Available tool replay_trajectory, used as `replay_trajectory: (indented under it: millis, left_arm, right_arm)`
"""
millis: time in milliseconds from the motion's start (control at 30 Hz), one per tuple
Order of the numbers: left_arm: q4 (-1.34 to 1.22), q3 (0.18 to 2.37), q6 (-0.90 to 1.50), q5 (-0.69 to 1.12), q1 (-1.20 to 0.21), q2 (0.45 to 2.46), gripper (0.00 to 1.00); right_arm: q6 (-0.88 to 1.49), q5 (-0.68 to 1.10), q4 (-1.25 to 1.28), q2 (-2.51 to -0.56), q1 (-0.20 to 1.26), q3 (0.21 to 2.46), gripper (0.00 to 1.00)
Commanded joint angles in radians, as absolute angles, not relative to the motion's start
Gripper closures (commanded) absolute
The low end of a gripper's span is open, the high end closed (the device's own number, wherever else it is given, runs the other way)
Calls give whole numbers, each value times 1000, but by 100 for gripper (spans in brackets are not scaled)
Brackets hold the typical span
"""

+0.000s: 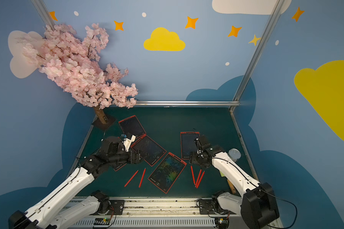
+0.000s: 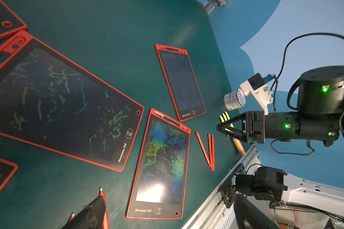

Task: Place the stylus back onto the writing tablet
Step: Pick up the stylus from the center of the board.

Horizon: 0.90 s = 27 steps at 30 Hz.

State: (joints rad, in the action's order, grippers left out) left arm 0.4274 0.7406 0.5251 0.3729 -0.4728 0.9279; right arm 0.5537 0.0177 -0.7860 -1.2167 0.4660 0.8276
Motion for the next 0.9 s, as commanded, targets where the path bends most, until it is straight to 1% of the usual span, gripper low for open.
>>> replay_trajectory:
  millis: [0,100,233,433,467,633,733,867]
  left_arm:
    - [445,735,543,374,-483,942,0]
    - [458,726,564,332,-506,942,0]
    - [465,705,586,291,-541,929,0]
    - [467,685,617,260,-575,929,0]
    - [468,683,622,255,-583,929,0]
    - [484,658,671,239,-616,926,0]
    - [485,646,686,205,-632,918,0]
    - [466,637,681,188,-635,909,0]
  right_arm:
    - [531,0,-868,-1277,470,883,27]
    - [491,24,-885,-1333,471,914,27]
    - [467,35,-853,-1355,476,906,37]
    - [429,62,-845,-1394,475,897,40]
    - [420,74,-845,-1405,477,896,43]
    - [401,106,-847,-1430,482,886,63]
    - [410,110,-836,-1429,488,868,69]
    - [431,101,-817,-1443,502,850,74]
